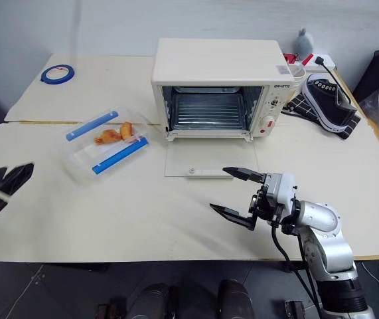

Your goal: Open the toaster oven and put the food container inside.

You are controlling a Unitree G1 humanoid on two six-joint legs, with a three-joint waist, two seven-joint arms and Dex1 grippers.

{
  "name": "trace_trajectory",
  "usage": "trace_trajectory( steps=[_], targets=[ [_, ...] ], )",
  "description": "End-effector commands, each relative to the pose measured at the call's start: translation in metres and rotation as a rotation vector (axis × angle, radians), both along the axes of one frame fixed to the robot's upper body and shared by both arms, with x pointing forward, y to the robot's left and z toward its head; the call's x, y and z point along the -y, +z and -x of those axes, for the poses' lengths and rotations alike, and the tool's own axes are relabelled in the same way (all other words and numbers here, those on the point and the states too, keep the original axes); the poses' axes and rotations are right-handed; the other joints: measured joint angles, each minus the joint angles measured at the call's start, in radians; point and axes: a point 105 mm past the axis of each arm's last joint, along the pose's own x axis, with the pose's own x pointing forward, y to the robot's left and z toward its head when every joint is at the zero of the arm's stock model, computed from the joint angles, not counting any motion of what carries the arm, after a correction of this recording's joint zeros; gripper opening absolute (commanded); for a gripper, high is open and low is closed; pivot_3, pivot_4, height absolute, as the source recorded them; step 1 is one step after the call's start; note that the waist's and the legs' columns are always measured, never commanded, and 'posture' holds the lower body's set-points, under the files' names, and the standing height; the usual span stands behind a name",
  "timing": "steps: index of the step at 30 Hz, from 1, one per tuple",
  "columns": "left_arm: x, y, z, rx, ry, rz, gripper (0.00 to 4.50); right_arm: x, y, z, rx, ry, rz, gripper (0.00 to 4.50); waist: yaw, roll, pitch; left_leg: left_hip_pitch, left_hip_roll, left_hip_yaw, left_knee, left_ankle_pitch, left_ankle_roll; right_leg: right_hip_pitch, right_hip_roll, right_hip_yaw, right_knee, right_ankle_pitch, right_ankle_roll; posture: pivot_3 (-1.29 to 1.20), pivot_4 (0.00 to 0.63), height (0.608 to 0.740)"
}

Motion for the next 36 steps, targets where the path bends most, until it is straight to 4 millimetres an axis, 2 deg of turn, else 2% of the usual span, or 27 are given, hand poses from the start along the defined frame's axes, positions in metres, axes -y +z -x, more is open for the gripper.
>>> trace_trajectory(
  steps=[1, 5, 8, 13, 17, 20, 21, 27, 28, 30, 32, 34, 36],
  targets=[
    [0.005, -0.011, -0.019, -0.164, 0.063, 0.074, 4.48, 0.004, 0.002, 0.004, 0.027, -0.004, -0.002, 4.50, -0.011, 0.000, 0.000, 0.001, -0.001, 0.000, 0.000, 0.000, 0.000, 0.000, 0.002, -0.001, 0.001, 0.000, 0.000, 0.00, 0.150, 0.740],
    [0.025, -0.021, -0.036, -0.301, 0.042, 0.079, 4.48, 0.005, -0.003, 0.007, 0.019, -0.017, 0.003, 4.50, -0.017, 0.000, 0.000, 0.001, -0.001, 0.003, 0.000, 0.000, 0.000, -0.001, 0.005, -0.005, 0.000, 0.000, 0.001, 0.00, 0.150, 0.740],
    [0.021, -0.026, -0.048, -0.343, 0.123, 0.024, 4.48, 0.008, -0.005, 0.011, 0.015, -0.033, 0.002, 4.50, -0.015, -0.001, 0.000, 0.001, 0.000, 0.004, 0.000, 0.000, 0.000, -0.001, 0.007, -0.005, 0.000, 0.000, 0.001, 0.00, 0.150, 0.740],
    [0.036, -0.032, -0.066, -0.364, 0.103, -0.045, 4.48, 0.012, -0.009, 0.014, 0.010, -0.069, 0.000, 4.50, -0.010, -0.001, 0.000, 0.001, 0.001, 0.005, 0.000, 0.002, -0.003, -0.001, 0.010, -0.002, -0.001, 0.000, 0.001, 0.00, 0.150, 0.740],
    [0.035, -0.035, -0.069, -0.398, 0.073, -0.075, 3.61, 0.013, -0.008, 0.013, 0.020, -0.091, -0.002, 4.50, -0.010, -0.001, 0.000, 0.001, 0.001, 0.005, 0.000, 0.002, -0.003, -0.002, 0.010, -0.001, 0.000, 0.000, 0.001, 0.00, 0.150, 0.740],
    [0.026, -0.032, -0.072, -0.384, 0.105, -0.084, 2.58, 0.016, -0.007, 0.012, 0.029, -0.110, -0.001, 4.50, -0.011, -0.001, 0.000, 0.001, 0.002, 0.006, 0.000, 0.002, -0.004, -0.003, 0.012, 0.000, 0.000, 0.000, 0.001, 0.00, 0.150, 0.740],
    [0.024, -0.030, -0.073, -0.379, 0.115, -0.085, 2.36, 0.017, -0.007, 0.012, 0.029, -0.115, -0.001, 4.50, -0.011, -0.001, 0.000, 0.001, 0.002, 0.007, 0.000, 0.002, -0.004, -0.003, 0.012, 0.001, 0.000, 0.000, 0.000, 0.00, 0.150, 0.740],
    [0.020, -0.027, -0.073, -0.360, 0.126, -0.076, 0.46, 0.018, -0.010, 0.014, 0.022, -0.121, 0.005, 4.50, -0.011, -0.001, 0.000, 0.001, 0.003, 0.007, 0.000, 0.002, -0.004, -0.003, 0.012, 0.001, 0.000, 0.000, 0.000, 0.00, 0.150, 0.740],
    [0.018, -0.026, -0.071, -0.357, 0.124, -0.079, 0.30, 0.018, -0.011, 0.015, 0.020, -0.120, 0.007, 4.50, -0.011, -0.001, 0.000, 0.001, 0.003, 0.008, 0.000, 0.002, -0.004, -0.003, 0.012, 0.001, 0.000, 0.000, 0.000, 0.00, 0.150, 0.740],
    [0.011, -0.019, -0.069, -0.325, 0.129, -0.059, 0.30, 0.018, -0.013, 0.015, 0.010, -0.123, 0.010, 4.50, -0.010, -0.001, 0.000, 0.001, 0.003, 0.008, 0.000, 0.002, -0.004, -0.003, 0.012, 0.001, 0.000, 0.000, 0.000, 0.00, 0.150, 0.740],
    [0.009, -0.003, -0.068, -0.260, 0.096, -0.026, 0.29, 0.019, -0.015, 0.016, -0.001, -0.121, 0.015, 4.50, -0.013, -0.001, 0.000, 0.001, 0.003, 0.008, 0.000, 0.002, -0.004, -0.004, 0.012, 0.002, 0.000, 0.000, 0.000, 0.00, 0.150, 0.740],
    [0.014, 0.015, -0.066, -0.200, 0.022, -0.025, 0.29, 0.020, -0.016, 0.016, -0.008, -0.117, 0.021, 4.50, -0.012, -0.001, 0.000, 0.000, 0.004, 0.008, 0.000, 0.002, -0.004, -0.005, 0.013, 0.002, 0.000, 0.000, 0.000, 0.00, 0.150, 0.740],
    [0.018, 0.026, -0.062, -0.211, -0.042, -0.032, 0.29, 0.021, -0.018, 0.016, -0.015, -0.112, 0.026, 4.50, -0.011, -0.002, 0.001, -0.001, 0.004, 0.008, 0.000, 0.002, -0.004, -0.006, 0.013, 0.002, 0.000, 0.000, 0.000, 0.00, 0.150, 0.740]
  ],
)
